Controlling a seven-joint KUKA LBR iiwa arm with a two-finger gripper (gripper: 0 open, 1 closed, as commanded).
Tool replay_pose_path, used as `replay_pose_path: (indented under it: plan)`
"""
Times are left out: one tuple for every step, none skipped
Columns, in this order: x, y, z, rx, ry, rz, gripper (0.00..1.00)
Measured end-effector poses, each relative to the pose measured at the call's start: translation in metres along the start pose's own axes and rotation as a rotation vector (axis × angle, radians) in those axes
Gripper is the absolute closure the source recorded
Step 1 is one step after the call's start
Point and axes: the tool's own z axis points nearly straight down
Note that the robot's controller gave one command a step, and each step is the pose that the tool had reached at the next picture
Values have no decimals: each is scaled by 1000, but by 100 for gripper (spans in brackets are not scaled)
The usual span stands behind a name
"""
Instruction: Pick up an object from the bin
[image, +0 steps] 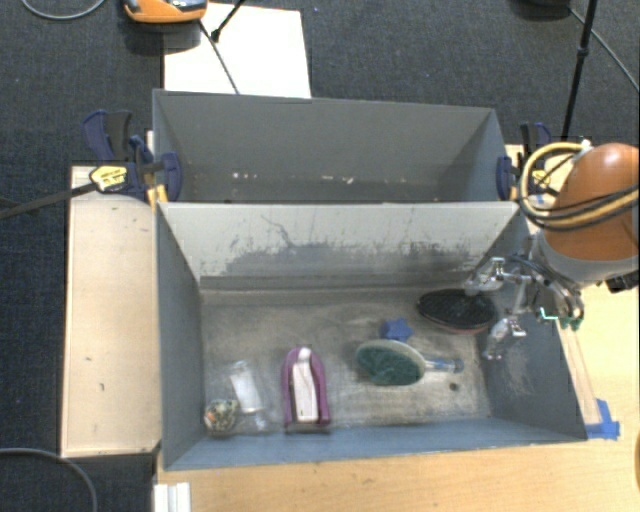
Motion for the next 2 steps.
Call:
replay_pose_path:
  plan:
    - [-27, 7, 56, 4, -14, -399, 0]
    - [-28, 7, 54, 6, -17, -401, 100]
